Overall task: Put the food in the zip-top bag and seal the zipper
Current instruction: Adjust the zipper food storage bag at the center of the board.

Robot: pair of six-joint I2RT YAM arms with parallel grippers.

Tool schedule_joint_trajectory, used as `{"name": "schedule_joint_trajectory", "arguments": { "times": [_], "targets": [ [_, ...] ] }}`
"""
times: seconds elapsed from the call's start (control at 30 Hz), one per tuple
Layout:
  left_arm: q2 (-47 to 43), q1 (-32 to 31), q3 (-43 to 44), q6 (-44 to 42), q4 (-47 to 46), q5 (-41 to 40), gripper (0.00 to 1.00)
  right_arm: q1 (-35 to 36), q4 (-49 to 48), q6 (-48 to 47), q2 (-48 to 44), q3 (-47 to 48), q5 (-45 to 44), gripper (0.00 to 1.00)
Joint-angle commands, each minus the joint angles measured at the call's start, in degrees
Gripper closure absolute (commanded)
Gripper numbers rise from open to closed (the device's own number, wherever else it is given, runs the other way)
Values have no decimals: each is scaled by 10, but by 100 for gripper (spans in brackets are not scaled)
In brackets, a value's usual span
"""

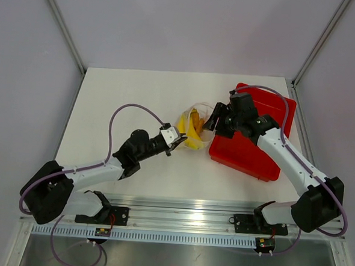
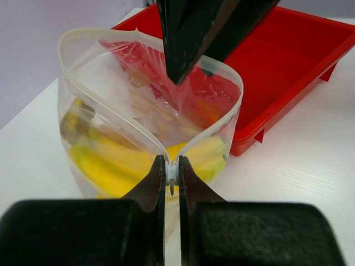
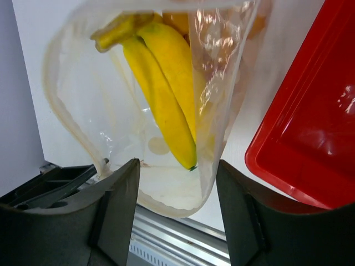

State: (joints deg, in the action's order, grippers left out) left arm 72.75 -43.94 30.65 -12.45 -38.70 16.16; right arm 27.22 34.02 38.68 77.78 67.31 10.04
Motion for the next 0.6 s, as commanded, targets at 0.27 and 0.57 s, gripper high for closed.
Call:
{"name": "schedule_joint_trajectory", "arguments": {
  "times": [0.27, 0.57],
  "targets": [
    [-103, 26, -31, 19, -33, -16, 100, -38, 106, -115, 83, 165, -117, 44],
    [-118, 34, -27, 19, -19, -4, 100, -40, 95, -102, 137, 180, -69, 75]
  ]
}}
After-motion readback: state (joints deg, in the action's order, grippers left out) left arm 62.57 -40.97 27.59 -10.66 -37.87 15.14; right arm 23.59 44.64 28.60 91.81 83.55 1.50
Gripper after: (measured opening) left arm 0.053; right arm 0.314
